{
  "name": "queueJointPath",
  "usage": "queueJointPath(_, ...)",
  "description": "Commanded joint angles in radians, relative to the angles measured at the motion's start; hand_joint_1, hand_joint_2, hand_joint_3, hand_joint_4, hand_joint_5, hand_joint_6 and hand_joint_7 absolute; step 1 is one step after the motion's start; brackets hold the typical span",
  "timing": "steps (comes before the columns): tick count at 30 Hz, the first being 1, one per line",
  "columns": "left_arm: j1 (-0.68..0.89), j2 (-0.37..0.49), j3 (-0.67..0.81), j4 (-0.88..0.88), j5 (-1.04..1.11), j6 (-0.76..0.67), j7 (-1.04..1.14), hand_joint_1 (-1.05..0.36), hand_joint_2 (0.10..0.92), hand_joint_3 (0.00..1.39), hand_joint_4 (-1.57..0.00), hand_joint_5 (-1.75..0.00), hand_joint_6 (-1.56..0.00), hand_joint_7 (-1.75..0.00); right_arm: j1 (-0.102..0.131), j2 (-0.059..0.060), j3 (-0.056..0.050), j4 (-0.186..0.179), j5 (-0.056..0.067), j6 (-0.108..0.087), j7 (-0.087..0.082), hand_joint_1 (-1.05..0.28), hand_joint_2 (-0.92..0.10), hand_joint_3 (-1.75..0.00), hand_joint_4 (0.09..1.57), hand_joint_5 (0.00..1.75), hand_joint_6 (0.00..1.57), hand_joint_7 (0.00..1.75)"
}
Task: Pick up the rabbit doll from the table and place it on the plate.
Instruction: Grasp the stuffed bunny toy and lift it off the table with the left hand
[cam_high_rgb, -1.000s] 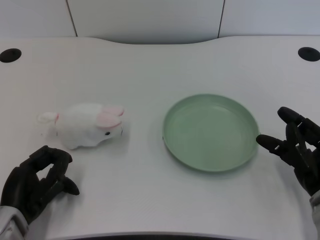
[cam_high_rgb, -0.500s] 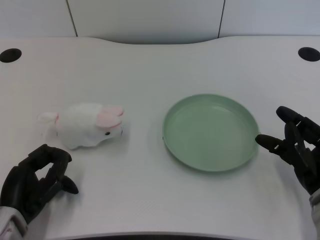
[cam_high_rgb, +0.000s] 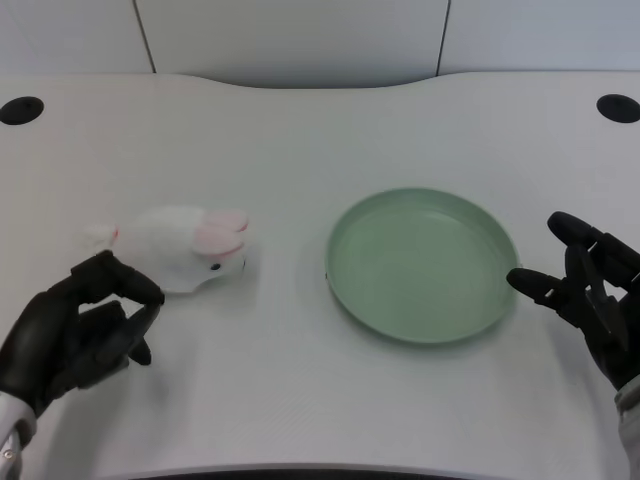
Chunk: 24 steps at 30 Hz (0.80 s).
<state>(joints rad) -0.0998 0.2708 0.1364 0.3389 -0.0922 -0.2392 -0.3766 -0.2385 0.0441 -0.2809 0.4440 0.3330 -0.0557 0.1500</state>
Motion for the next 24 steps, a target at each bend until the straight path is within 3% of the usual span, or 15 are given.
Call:
queueJointPath(1,-0.012,0.069,-0.034,-0.035,0.074,-0.047,-0.012,-0.67,0.921,0.41,-0.38,-1.67,-0.18,-1.35,0.009,-0.007,-0.005,-0.012,0.006,0.008,-0.011,-0.23,-0.92,-0.49,0.94,0.47,0.97,0.01)
queueJointPath(3,-0.046,0.125,-0.063,-0.067,0.158,-0.078,-0.002,-0.69,0.921,0.3,-0.15,-1.56,-0.06,-1.13,0.009,-0.01,-0.006,-0.008,0.011,0.001,0.002,-0.24,-0.92,-0.46,0.92,0.46,0.96,0.0)
queueJointPath(6,-0.09,0.178,-0.094,-0.086,0.276,-0.116,0.042,-0.73,0.921,0.23,-0.03,-1.46,-0.02,-1.0,0.011,-0.013,-0.006,-0.001,0.009,-0.011,0.014,-0.24,-0.92,-0.47,0.92,0.47,0.95,0.0)
queueJointPath(9,-0.14,0.216,-0.123,-0.068,0.42,-0.182,0.145,-0.82,0.921,0.22,0.0,-1.33,0.0,-0.92,0.015,-0.01,-0.004,-0.014,0.002,-0.004,0.001,-0.24,-0.92,-0.47,0.93,0.48,0.95,0.0)
queueJointPath(13,-0.193,0.263,-0.166,-0.092,0.566,-0.177,0.21,-0.88,0.921,0.22,0.0,-1.04,0.0,-0.74,0.016,-0.011,-0.008,-0.006,0.012,-0.005,0.016,-0.24,-0.92,-0.46,0.94,0.49,0.94,0.0)
queueJointPath(15,-0.215,0.281,-0.185,-0.1,0.619,-0.176,0.23,-0.89,0.921,0.2,0.0,-0.84,0.0,-0.53,0.016,-0.012,-0.009,-0.004,0.013,-0.004,0.021,-0.25,-0.92,-0.45,0.93,0.49,0.94,0.0)
queueJointPath(16,-0.244,0.296,-0.204,-0.1,0.66,-0.17,0.231,-0.89,0.921,0.2,0.0,-0.81,0.0,-0.51,0.016,-0.012,-0.009,-0.006,0.015,0.0,0.021,-0.26,-0.92,-0.45,0.93,0.49,0.94,0.0)
queueJointPath(17,-0.264,0.304,-0.217,-0.099,0.685,-0.166,0.231,-0.9,0.921,0.18,0.0,-0.63,0.0,-0.4,0.016,-0.011,-0.009,-0.007,0.016,0.003,0.021,-0.26,-0.92,-0.45,0.92,0.49,0.94,0.0)
queueJointPath(18,-0.277,0.31,-0.226,-0.097,0.703,-0.163,0.232,-0.9,0.921,0.17,0.0,-0.57,0.0,-0.36,0.016,-0.011,-0.01,-0.008,0.016,0.005,0.021,-0.26,-0.92,-0.45,0.91,0.48,0.94,0.0)
queueJointPath(21,-0.337,0.329,-0.267,-0.089,0.762,-0.121,0.199,-0.94,0.921,0.17,0.0,-0.35,0.0,-0.27,0.012,-0.01,-0.013,0.002,0.016,-0.001,0.019,-0.25,-0.92,-0.44,0.91,0.49,0.95,0.0)
queueJointPath(23,-0.401,0.337,-0.309,-0.062,0.792,-0.063,0.13,-0.96,0.921,0.15,0.0,-0.28,0.0,-0.25,0.015,-0.01,-0.008,-0.008,0.004,0.006,0.005,-0.25,-0.92,-0.44,0.92,0.49,0.95,0.01)
queueJointPath(24,-0.444,0.334,-0.337,-0.023,0.809,-0.038,0.098,-0.97,0.921,0.14,0.0,-0.23,0.0,-0.23,0.016,-0.011,-0.007,-0.009,0.004,0.005,0.006,-0.25,-0.92,-0.45,0.92,0.49,0.95,0.01)
